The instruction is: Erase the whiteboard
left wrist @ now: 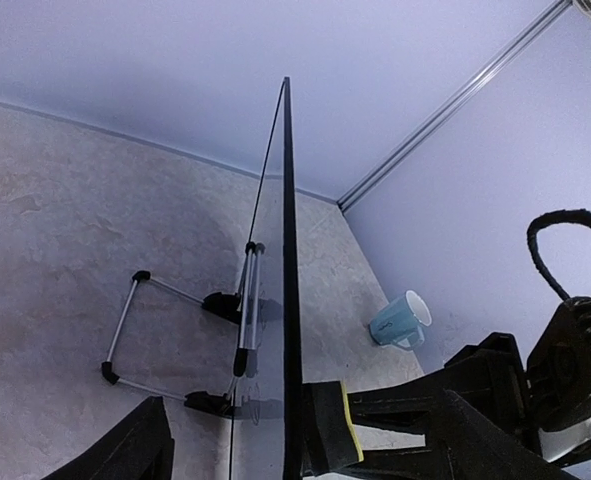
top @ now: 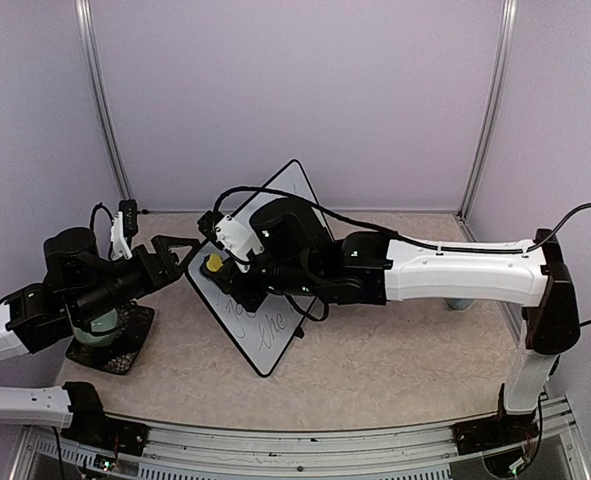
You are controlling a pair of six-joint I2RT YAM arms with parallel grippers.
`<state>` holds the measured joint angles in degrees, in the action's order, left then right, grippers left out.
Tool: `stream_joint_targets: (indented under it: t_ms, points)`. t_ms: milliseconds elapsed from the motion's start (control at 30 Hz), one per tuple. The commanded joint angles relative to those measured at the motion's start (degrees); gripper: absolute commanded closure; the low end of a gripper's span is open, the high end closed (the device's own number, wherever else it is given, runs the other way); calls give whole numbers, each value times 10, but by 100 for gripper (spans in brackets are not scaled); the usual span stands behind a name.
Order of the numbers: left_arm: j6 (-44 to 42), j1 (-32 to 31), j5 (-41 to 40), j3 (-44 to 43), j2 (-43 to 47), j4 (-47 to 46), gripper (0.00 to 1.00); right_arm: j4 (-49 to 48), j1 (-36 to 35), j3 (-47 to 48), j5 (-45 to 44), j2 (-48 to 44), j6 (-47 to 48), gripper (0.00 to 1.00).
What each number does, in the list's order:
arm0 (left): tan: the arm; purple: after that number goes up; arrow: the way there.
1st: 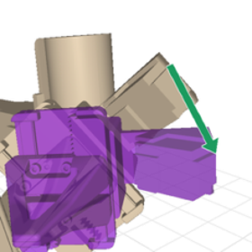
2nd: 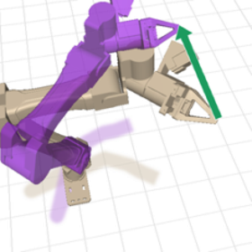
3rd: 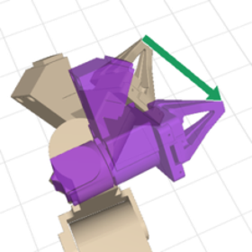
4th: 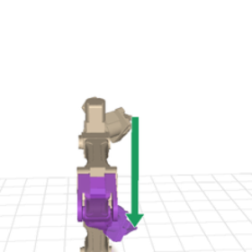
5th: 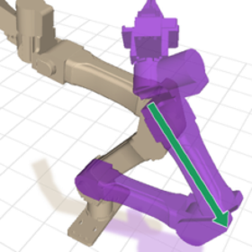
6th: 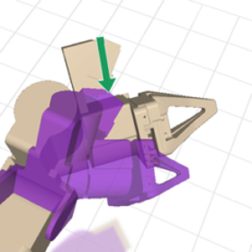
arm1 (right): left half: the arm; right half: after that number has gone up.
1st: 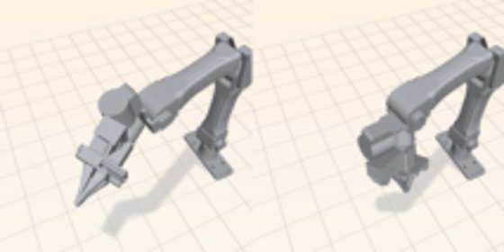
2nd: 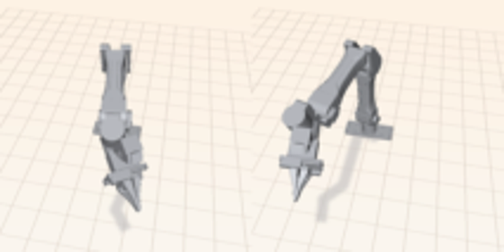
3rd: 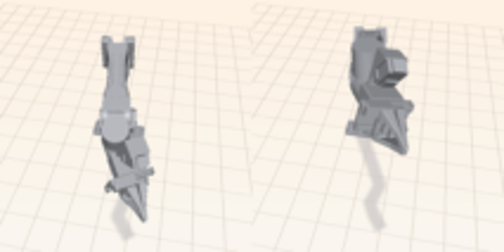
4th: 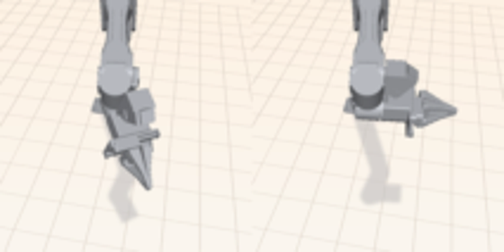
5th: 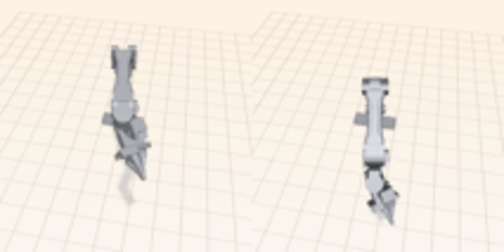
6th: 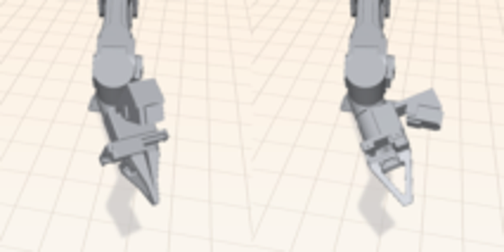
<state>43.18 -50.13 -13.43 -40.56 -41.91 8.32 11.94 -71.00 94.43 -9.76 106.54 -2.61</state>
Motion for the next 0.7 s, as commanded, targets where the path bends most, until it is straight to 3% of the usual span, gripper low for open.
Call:
stream_joint_targets:
  t_ms: [0, 233, 667]
  points:
    - [21, -23, -64, -14, -9, 30, 15, 17, -12, 31, -49, 20, -7, 90]
    - [30, -30, -64, 11, 5, 10, 16, 18, -16, 30, -86, 32, -14, 90]
    - [33, -30, -54, 25, -2, -4, 32, 13, -19, -10, -97, 21, -23, 95]
